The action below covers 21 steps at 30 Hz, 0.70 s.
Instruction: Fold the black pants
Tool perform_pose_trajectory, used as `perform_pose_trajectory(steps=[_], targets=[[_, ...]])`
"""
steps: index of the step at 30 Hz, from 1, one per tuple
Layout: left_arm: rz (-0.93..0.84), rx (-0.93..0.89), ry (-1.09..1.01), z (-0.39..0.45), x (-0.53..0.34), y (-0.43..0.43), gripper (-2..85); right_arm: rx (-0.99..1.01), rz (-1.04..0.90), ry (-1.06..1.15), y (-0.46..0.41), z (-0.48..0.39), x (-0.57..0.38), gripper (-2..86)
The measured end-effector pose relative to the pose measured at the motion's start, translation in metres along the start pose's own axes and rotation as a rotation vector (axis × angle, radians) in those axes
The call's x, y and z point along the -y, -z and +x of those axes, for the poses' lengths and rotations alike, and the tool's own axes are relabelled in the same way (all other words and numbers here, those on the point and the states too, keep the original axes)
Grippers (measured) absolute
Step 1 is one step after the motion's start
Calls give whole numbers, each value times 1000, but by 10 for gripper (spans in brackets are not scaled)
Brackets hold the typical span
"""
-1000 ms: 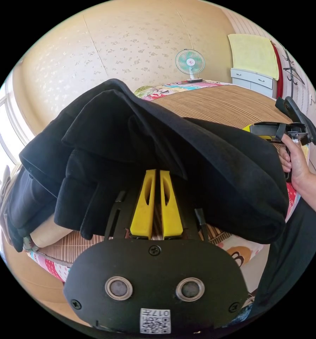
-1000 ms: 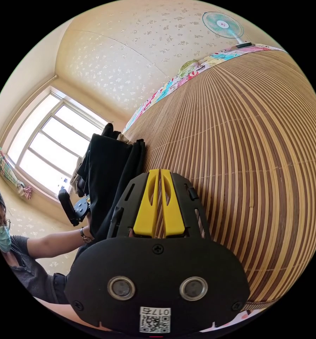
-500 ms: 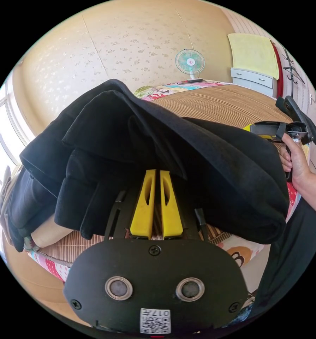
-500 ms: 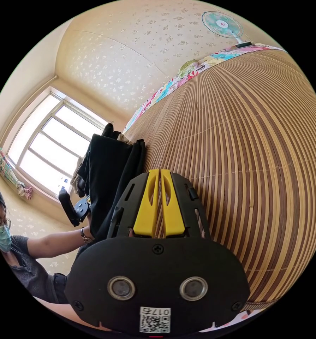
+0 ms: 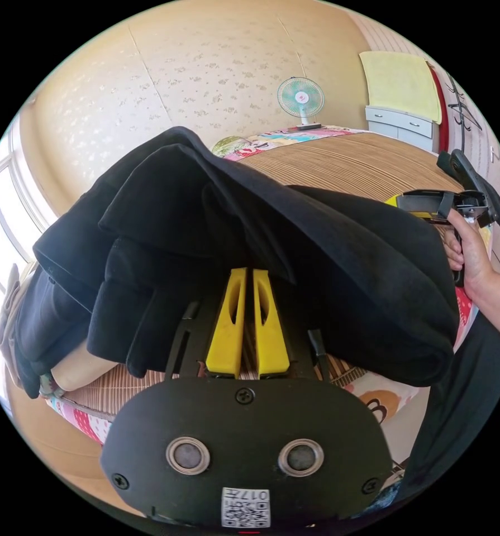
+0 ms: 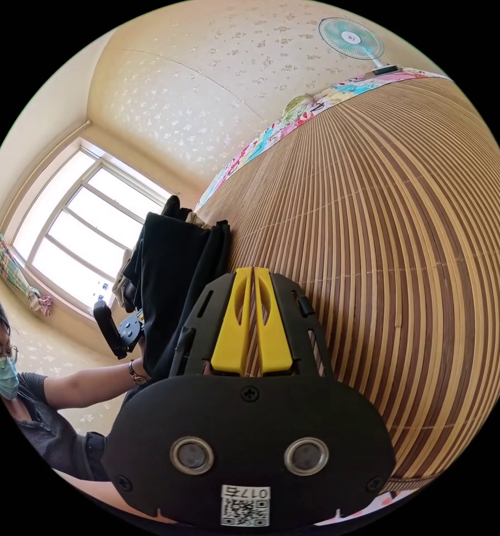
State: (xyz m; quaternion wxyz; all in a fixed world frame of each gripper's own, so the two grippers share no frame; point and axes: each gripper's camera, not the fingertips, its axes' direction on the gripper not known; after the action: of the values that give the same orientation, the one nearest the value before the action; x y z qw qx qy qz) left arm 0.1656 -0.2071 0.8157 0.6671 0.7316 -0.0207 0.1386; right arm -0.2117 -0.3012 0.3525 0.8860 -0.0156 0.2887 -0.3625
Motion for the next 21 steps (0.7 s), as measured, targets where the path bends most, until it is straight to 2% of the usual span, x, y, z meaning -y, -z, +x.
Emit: perform_pose_trajectory(steps=[21], targets=[[2,29,-11,1,-3,-8,2,17,4,-10,0,-12,0,5]])
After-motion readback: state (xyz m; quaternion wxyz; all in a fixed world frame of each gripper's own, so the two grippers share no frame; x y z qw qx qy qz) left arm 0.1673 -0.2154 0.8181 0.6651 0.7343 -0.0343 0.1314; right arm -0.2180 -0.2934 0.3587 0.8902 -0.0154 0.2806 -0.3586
